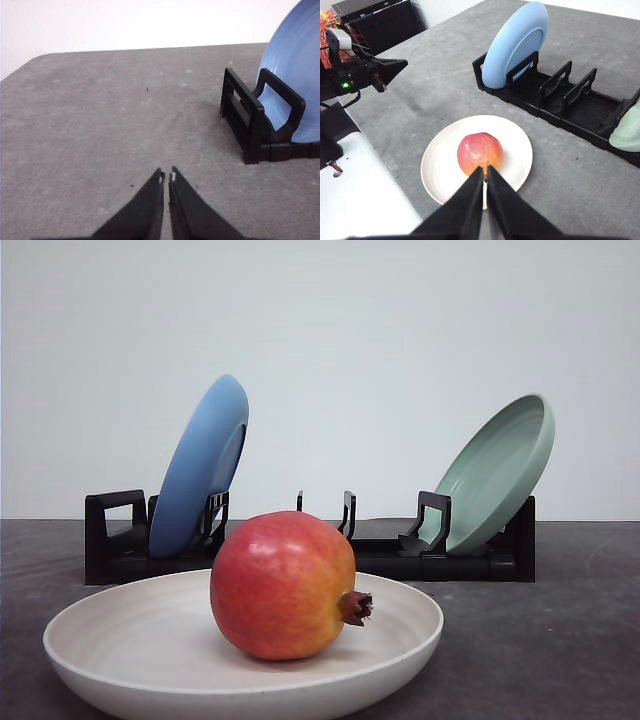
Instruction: Place pomegranate in white plate
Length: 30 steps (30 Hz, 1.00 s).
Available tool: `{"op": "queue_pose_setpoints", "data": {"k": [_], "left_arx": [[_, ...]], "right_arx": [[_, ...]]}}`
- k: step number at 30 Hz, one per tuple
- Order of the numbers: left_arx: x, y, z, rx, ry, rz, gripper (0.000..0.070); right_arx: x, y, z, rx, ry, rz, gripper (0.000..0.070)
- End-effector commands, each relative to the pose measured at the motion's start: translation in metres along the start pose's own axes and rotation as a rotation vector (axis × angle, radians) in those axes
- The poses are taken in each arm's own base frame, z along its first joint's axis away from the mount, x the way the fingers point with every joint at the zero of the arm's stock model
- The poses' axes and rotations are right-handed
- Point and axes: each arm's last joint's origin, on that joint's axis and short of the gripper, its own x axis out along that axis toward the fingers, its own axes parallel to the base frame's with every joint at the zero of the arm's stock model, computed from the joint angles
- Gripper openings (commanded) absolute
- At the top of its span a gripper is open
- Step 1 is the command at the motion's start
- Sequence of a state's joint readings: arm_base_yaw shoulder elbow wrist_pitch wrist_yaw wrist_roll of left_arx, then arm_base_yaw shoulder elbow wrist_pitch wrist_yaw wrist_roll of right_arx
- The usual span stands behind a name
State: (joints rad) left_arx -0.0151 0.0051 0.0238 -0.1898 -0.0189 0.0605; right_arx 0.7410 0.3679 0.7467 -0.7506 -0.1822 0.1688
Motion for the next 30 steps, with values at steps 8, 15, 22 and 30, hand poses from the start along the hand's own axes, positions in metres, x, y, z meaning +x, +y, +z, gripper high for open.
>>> {"op": "queue_pose_setpoints", "data": {"k": [8,15,22,30], "left_arx": [[0.001,0.000,-0.004,0.006,0.007,-0.005,0.0000],[0.001,0.000,-0.004,0.006,0.007,-0.005,0.0000],[0.001,0.000,-0.004,0.006,0.007,-0.005,0.0000],[0.001,0.000,-0.004,0.006,0.007,-0.005,0.0000]], "right_arx": [[-0.001,0.001,0.003,0.001,-0.016,0.010,0.0005],[-0.001,0.001,0.003,0.001,-0.016,0.010,0.0005],[-0.001,0.001,0.003,0.001,-0.016,0.010,0.0005],[-0.014,-0.008,0.000,-0.015,-0.109,-0.134,0.0005]]}}
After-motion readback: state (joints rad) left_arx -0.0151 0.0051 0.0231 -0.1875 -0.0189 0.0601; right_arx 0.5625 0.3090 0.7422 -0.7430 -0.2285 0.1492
